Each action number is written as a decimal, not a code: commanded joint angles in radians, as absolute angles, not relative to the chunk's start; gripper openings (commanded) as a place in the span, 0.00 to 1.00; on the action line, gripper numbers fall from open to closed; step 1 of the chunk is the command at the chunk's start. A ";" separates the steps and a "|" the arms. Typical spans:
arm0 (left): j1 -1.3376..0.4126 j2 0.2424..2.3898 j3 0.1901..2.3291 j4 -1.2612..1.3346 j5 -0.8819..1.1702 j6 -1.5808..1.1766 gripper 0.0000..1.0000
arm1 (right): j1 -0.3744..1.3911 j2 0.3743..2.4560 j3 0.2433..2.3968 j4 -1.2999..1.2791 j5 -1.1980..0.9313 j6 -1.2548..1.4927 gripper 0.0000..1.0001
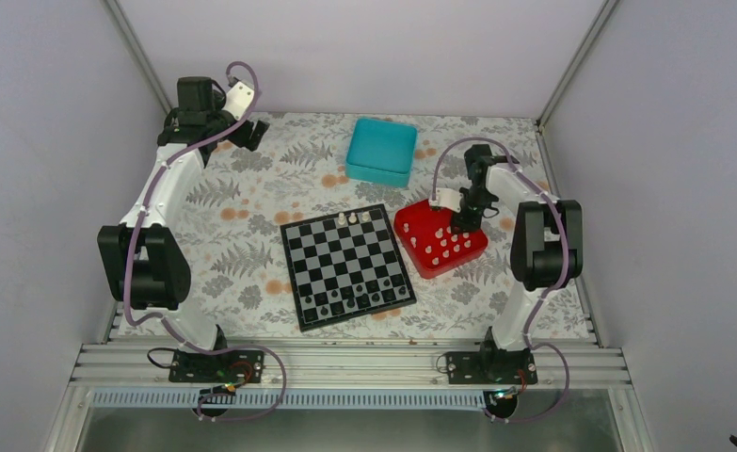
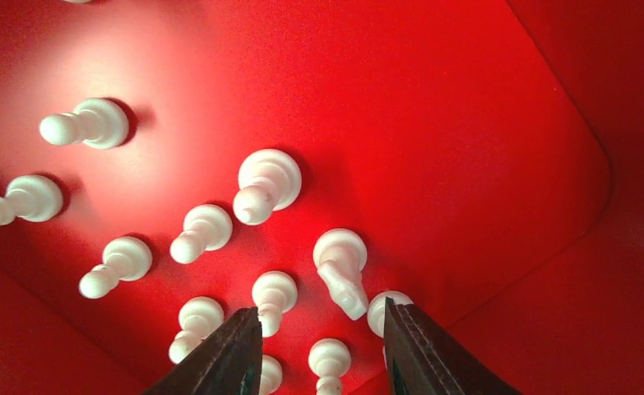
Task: Set up the chess pieces on the board
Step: Pick up the chess piece from the storage box, then place the chess piece on the chessboard, then pick up the chess piece from the storage box, then place the chess piece on the chessboard.
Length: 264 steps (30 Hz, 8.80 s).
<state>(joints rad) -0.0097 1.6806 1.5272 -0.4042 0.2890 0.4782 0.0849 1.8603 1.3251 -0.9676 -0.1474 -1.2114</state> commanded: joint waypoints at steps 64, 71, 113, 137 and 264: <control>0.046 1.519 1.382 -0.360 0.297 0.521 1.00 | 0.848 2.307 2.264 -1.117 -0.071 -1.149 0.05; 0.073 1.490 1.322 -0.338 0.329 0.515 1.00 | 0.895 2.379 2.283 -1.083 -0.082 -1.157 0.05; 0.136 1.474 1.247 -0.323 0.396 0.515 1.00 | 0.902 2.483 2.288 -1.040 -0.103 -1.145 0.15; 0.139 1.482 1.321 -0.359 0.412 0.501 1.00 | 0.717 2.045 2.172 -1.189 -0.187 -1.053 0.35; 0.075 1.524 1.396 -0.340 0.401 0.456 1.00 | 0.625 2.202 1.982 -1.152 0.080 -1.285 0.11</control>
<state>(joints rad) 0.0700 1.5490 1.4014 -0.3531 0.3759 0.4618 0.6117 2.1838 1.9572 -1.1664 0.1280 -1.3003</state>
